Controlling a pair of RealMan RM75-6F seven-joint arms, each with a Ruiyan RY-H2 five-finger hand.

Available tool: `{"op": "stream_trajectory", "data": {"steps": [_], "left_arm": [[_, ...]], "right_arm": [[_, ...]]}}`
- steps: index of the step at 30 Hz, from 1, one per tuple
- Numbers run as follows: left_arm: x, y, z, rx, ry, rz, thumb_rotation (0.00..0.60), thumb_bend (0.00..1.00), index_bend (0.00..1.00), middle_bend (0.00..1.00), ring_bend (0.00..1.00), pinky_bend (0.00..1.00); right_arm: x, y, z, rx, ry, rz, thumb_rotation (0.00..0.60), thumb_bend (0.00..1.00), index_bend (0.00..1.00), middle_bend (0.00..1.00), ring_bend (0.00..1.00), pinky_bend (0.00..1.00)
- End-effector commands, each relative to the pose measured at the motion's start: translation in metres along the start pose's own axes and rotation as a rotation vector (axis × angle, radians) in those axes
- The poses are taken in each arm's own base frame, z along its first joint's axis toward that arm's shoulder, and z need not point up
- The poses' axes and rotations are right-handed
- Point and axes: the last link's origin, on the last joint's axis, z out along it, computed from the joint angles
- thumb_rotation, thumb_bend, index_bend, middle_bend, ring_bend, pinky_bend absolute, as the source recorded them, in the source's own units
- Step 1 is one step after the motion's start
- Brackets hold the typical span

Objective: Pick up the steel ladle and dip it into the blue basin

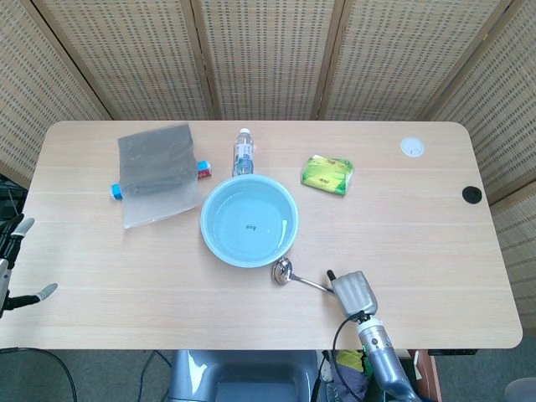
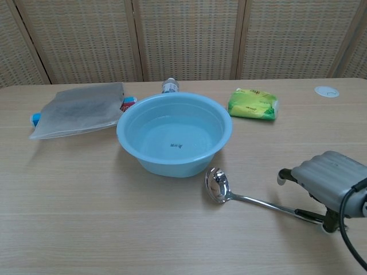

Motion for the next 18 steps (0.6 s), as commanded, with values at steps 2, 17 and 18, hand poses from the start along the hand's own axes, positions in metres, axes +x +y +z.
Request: {"op": "stream_trajectory", "data": {"steps": [2, 17, 18], "left_arm": [[-0.001, 0.000, 0.001, 0.001, -0.003, 0.004, 0.600, 0.00, 0.00, 0.00, 0.00, 0.00], [-0.006, 0.003, 0.003, 0.004, -0.012, 0.022, 0.600, 0.00, 0.00, 0.00, 0.00, 0.00], [-0.006, 0.003, 0.003, 0.005, -0.011, 0.022, 0.600, 0.00, 0.00, 0.00, 0.00, 0.00]], "right_arm": [[-0.005, 0.004, 0.008, -0.026, -0.012, 0.001, 0.600, 0.00, 0.24, 0.96, 0.89, 1.00], [-0.004, 0.035, 0.040, -0.144, 0.031, 0.022, 0.600, 0.00, 0.24, 0.96, 0.89, 1.00], [-0.003, 0.037, 0.040, -0.144, 0.033, 0.029, 0.600, 0.00, 0.24, 0.96, 0.89, 1.00]]}}
